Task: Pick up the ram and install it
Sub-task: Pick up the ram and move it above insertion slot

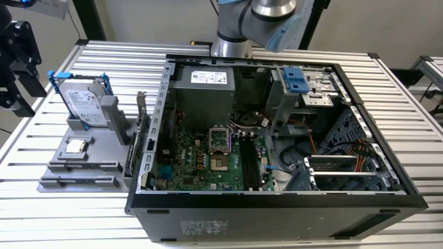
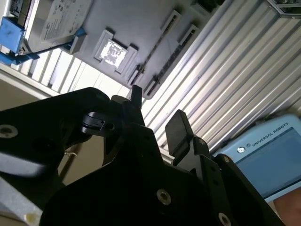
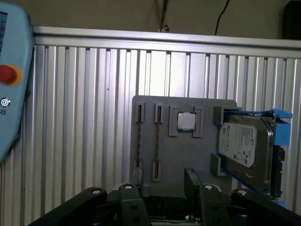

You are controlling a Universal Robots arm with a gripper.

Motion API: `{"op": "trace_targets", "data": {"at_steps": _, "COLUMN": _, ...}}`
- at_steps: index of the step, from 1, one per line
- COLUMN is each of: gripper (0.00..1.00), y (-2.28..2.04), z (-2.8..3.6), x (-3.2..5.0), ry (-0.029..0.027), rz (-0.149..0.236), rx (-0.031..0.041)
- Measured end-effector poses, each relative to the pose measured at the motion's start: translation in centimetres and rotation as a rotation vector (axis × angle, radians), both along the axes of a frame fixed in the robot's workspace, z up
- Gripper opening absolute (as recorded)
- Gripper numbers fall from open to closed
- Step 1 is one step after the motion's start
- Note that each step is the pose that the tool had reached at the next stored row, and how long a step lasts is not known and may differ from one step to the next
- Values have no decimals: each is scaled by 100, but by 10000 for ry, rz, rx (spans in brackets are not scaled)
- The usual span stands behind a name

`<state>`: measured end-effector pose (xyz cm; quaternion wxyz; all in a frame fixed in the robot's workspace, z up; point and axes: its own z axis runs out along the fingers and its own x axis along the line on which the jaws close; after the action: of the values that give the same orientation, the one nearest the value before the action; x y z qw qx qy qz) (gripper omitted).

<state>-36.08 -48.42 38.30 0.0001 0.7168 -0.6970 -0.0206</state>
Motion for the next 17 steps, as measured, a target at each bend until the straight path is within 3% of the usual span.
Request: {"op": "trace_targets", "data": {"at_steps": 17, "gripper": 100, "y": 0, "z": -232, "x": 38, "ry": 0, "rz": -1, "rx": -8}}
